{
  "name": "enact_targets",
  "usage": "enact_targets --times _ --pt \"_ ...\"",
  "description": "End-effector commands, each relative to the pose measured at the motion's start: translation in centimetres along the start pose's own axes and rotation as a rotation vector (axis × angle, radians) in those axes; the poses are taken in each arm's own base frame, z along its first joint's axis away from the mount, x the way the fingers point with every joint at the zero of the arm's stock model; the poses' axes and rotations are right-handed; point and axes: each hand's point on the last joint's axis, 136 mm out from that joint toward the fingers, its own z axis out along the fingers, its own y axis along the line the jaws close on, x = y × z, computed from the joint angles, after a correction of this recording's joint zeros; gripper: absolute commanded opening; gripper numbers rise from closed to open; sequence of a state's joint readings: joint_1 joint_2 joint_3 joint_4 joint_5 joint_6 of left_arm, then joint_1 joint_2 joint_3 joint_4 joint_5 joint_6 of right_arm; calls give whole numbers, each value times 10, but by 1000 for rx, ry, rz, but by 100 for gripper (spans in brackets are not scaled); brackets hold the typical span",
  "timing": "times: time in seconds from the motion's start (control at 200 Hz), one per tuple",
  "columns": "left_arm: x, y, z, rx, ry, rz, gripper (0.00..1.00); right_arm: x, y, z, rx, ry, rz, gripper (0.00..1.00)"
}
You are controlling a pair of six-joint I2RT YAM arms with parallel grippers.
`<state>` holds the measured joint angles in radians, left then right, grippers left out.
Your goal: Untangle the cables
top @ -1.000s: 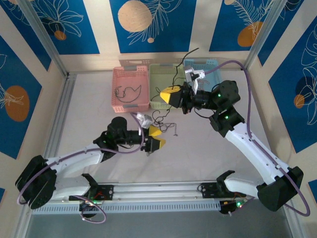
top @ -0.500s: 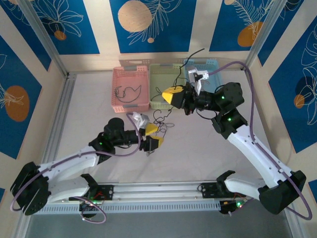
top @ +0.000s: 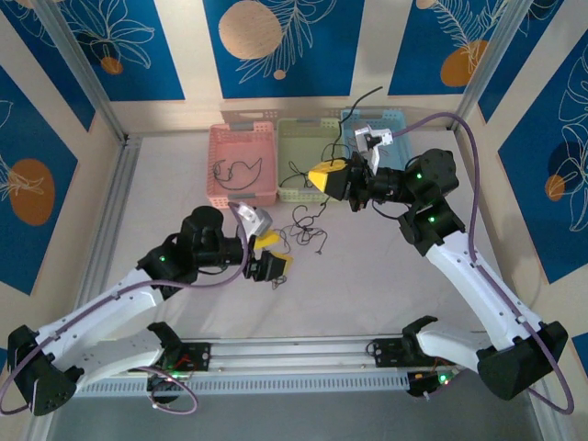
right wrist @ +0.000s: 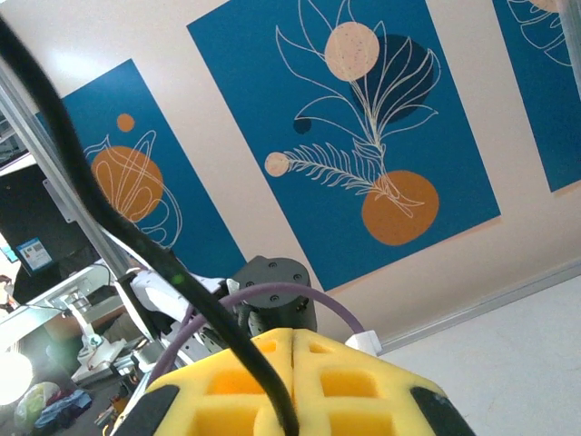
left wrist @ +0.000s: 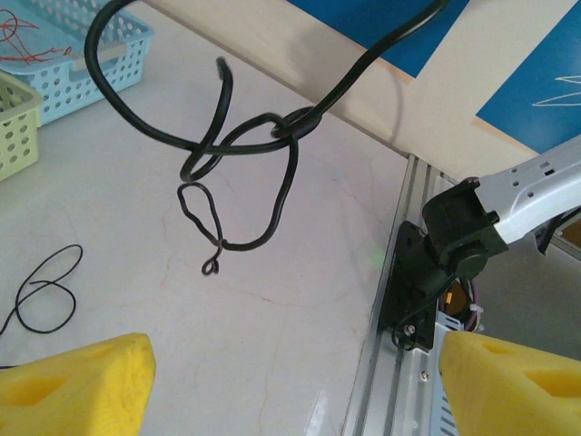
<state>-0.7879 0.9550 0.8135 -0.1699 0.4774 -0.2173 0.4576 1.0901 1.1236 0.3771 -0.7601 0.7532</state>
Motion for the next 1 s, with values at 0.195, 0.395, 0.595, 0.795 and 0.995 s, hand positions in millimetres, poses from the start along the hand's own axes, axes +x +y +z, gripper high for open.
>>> enact_targets --times 0.195,0.395,0.595,0.795,0.995 --pt "-3 7 29 52 -98 2 83 -12 2 3 8 -62 5 0" --pt "-5 11 54 47 -131 31 81 -9 -1 9 13 -66 26 0" --pt "-3 16 54 22 -162 46 53 -6 -5 7 39 -66 31 0" --pt "-1 15 44 10 -207 53 0 -5 -10 8 55 -64 50 0" --pt "-1 16 32 -23 -227 62 0 -4 -15 2 99 -64 46 0"
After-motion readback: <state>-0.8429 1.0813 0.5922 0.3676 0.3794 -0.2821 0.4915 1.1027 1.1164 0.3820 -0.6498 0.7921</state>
